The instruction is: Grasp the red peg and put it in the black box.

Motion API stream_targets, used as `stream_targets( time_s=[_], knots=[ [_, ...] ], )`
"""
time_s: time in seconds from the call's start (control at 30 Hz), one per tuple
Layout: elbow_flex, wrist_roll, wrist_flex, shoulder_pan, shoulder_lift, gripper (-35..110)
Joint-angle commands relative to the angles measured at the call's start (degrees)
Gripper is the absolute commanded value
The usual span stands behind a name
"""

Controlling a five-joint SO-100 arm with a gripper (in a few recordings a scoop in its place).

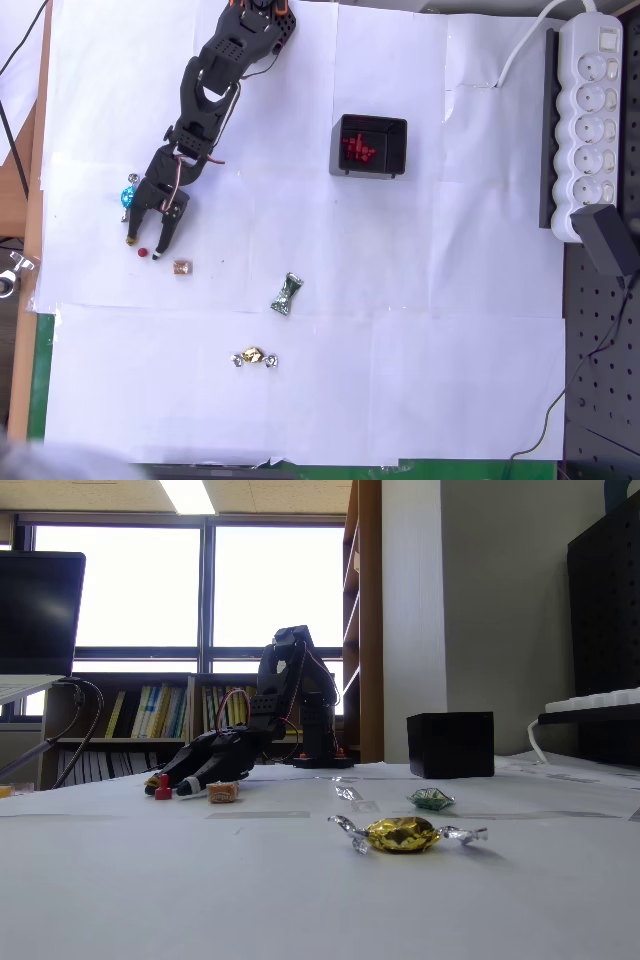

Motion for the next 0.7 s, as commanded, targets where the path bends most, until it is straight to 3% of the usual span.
stream_targets(
  time_s=[0.0,0.67],
  knots=[
    [5.4,-1.1,0.9,-0.1,0.3,23],
    [5.1,-1.0,1.8,-0.7,0.3,23]
  ],
)
